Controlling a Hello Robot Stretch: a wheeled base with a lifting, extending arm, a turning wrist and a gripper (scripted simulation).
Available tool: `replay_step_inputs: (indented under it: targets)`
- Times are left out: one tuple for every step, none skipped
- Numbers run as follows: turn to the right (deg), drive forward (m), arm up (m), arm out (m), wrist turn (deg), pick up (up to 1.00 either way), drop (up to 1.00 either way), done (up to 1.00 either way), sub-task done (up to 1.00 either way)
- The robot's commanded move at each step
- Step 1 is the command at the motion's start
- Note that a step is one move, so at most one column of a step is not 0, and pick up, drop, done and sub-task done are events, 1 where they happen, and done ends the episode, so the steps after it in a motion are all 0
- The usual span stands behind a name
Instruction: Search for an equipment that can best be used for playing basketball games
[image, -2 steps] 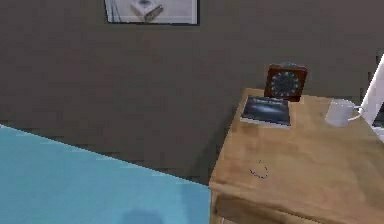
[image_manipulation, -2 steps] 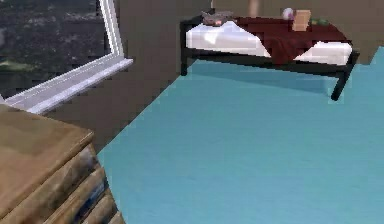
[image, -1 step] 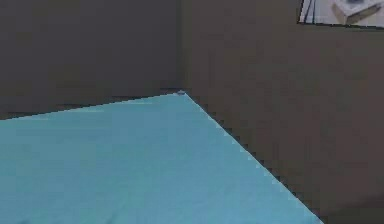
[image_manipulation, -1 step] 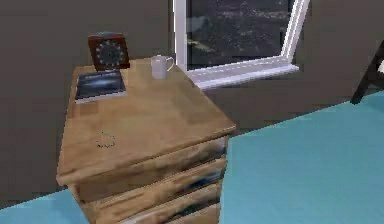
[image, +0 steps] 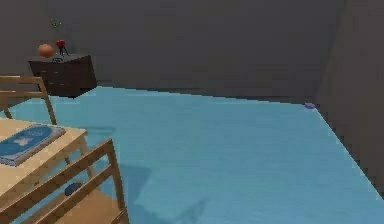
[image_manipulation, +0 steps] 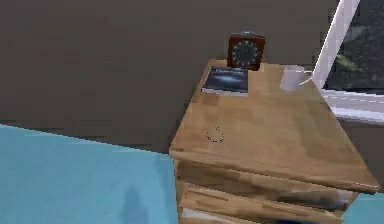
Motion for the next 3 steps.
replay_step_inputs:
  targets:
    - [0.0, 0.9, 0.0, 0.0, 0.0, 0.0, 0.0, 0.0, 0.0]
    - [-42.0, 0.0, 0.0, 0.0, 0.0, 0.0, 0.0, 0.0, 0.0]
    - [0.0, 1.0, 0.0, 0.0, 0.0, 0.0, 0.0, 0.0, 0.0]
